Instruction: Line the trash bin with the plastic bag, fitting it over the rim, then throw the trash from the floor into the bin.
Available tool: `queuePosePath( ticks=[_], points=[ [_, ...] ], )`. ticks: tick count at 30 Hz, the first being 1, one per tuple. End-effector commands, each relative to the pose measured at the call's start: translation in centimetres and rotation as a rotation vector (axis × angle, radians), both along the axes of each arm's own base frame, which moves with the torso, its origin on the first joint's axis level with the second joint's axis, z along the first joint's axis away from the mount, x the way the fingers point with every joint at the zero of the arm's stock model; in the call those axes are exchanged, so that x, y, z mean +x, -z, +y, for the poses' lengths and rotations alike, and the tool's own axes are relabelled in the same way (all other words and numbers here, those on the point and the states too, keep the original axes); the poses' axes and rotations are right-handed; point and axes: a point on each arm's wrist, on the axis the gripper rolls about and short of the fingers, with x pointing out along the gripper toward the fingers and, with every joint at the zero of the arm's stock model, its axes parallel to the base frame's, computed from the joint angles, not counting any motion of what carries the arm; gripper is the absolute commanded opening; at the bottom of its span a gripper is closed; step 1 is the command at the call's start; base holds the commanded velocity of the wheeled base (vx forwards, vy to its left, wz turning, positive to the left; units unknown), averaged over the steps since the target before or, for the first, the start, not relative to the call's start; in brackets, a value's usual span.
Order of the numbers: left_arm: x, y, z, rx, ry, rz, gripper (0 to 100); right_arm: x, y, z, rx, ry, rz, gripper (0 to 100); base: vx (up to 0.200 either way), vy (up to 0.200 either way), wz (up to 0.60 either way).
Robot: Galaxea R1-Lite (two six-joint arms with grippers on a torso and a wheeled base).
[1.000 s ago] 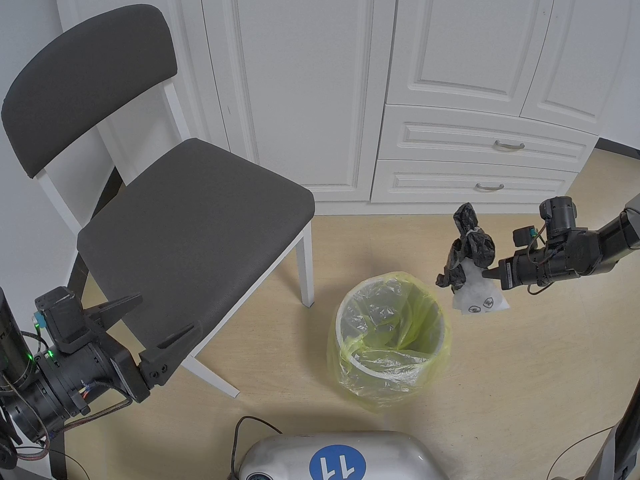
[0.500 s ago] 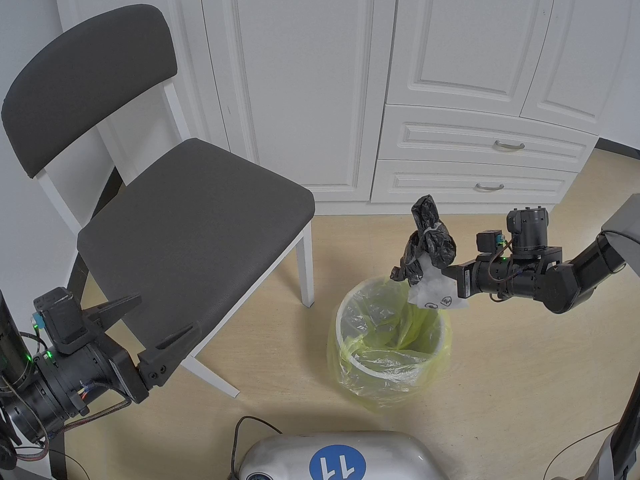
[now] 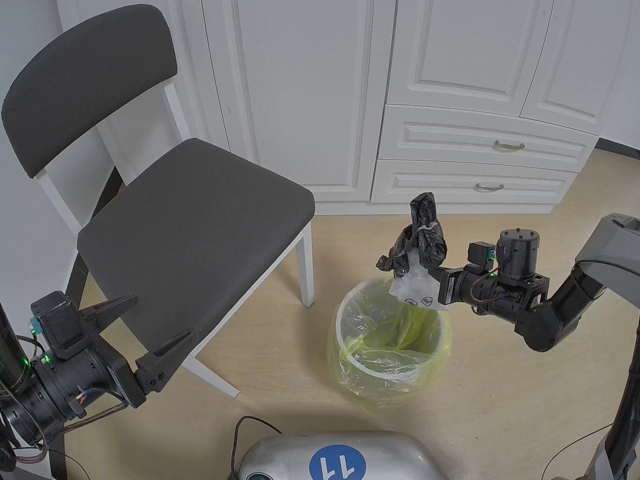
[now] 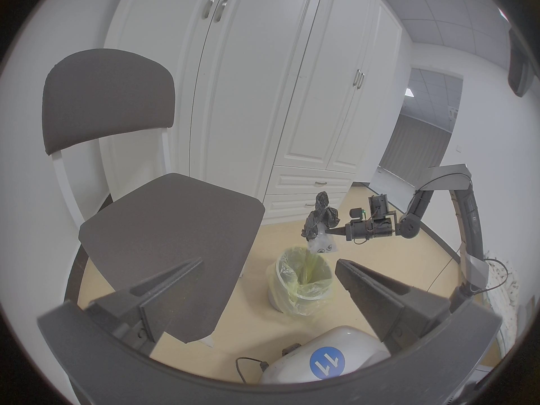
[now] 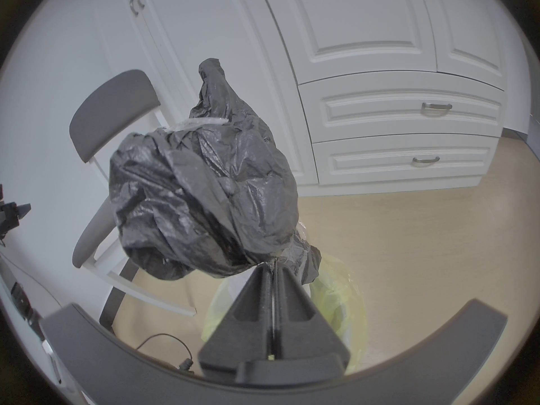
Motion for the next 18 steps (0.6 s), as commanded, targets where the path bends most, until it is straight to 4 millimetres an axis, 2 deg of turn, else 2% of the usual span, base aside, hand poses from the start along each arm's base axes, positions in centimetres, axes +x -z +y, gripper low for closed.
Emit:
queuePosePath(
  ticks=[1, 5, 11, 14, 18],
  points=[
    [-0.1, -0.1, 0.1, 0.007, -0.001, -0.01, 100, -1.8, 2.1, 1.0, 0.064, 0.058, -0.003, 0, 0.0, 0.0, 0.0],
    [-0.1, -0.2, 0.1, 0.002, -0.001, -0.018, 100, -2.1, 2.4, 1.5, 0.107, 0.09, -0.048, 0, 0.0, 0.0, 0.0],
    [0.0, 0.0, 0.1, -0.004, -0.004, -0.029, 100, -2.4, 3.8, 3.4, 0.147, 0.181, -0.159, 0, 0.0, 0.0, 0.0],
    [0.1, 0.0, 0.0, -0.003, -0.004, -0.026, 100, -2.3, 4.4, 3.6, 0.137, 0.184, -0.152, 0, 0.0, 0.0, 0.0],
    [0.1, 0.0, 0.0, -0.006, -0.006, -0.024, 100, -2.0, 4.0, 3.6, 0.146, 0.188, -0.167, 0, 0.0, 0.0, 0.0]
  ],
)
